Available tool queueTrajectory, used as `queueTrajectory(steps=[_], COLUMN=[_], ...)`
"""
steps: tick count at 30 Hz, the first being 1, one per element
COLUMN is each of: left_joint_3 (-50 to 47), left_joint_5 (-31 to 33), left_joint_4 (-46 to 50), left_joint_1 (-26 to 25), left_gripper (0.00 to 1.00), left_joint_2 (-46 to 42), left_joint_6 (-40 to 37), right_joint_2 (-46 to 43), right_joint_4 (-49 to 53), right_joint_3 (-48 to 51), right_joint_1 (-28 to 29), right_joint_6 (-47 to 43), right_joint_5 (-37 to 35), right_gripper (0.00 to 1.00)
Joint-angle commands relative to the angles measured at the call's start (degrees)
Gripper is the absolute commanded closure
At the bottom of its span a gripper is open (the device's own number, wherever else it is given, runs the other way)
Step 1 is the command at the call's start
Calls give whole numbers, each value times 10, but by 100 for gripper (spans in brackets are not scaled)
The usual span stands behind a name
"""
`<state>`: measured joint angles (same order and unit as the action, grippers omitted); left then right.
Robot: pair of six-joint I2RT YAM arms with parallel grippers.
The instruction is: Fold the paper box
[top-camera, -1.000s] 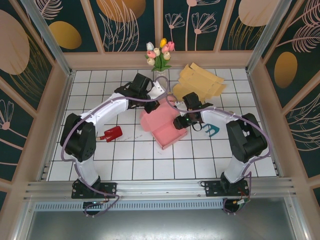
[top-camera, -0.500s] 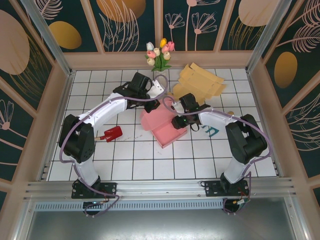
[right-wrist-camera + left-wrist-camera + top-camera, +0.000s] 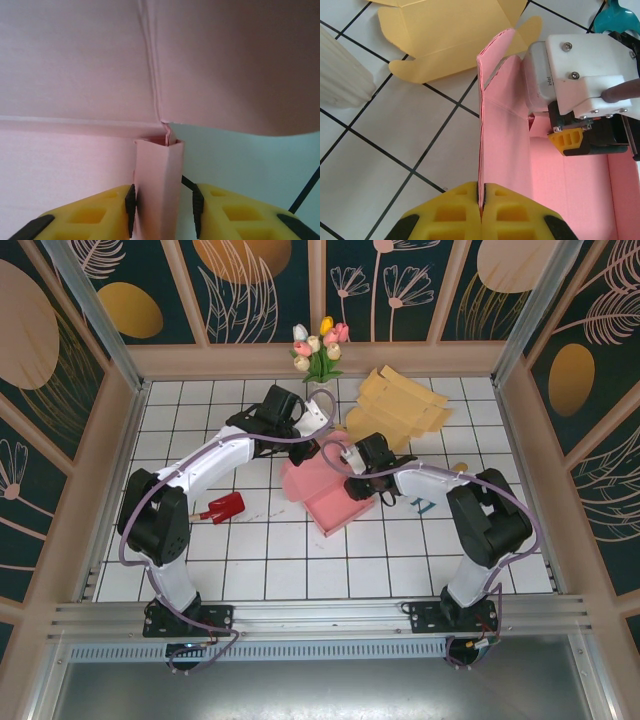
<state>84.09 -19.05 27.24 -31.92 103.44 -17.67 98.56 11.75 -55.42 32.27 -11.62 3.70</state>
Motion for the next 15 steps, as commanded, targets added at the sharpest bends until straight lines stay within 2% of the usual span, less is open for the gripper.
queueTrajectory(steps=[1, 4, 6, 11, 13, 15], left_joint_3=[-8, -8, -8, -6, -6, -9], left_joint_5=[-6, 3, 14, 22, 19, 19], left_joint_4=[3, 6, 10, 18, 18, 17], left_joint_1=[-2, -2, -1, -2, -2, -1], left_gripper=[100, 100, 100, 100, 100, 100], left_joint_2=[-16, -11, -7, -3, -3, -4], left_joint_6=[6, 5, 2, -1, -1, -2], right_joint_2=[6, -4, -6, 25, 32, 24], right_joint_4=[-15, -29, -44, -96, -128, -156], right_joint_3=[10, 22, 36, 65, 78, 94], right_joint_1=[4, 10, 19, 57, 67, 69], right_joint_6=[-15, -22, -35, -73, -83, -88], right_joint_5=[-31, -80, -143, -370, -408, -411], right_gripper=[73, 88, 92, 93, 93, 93])
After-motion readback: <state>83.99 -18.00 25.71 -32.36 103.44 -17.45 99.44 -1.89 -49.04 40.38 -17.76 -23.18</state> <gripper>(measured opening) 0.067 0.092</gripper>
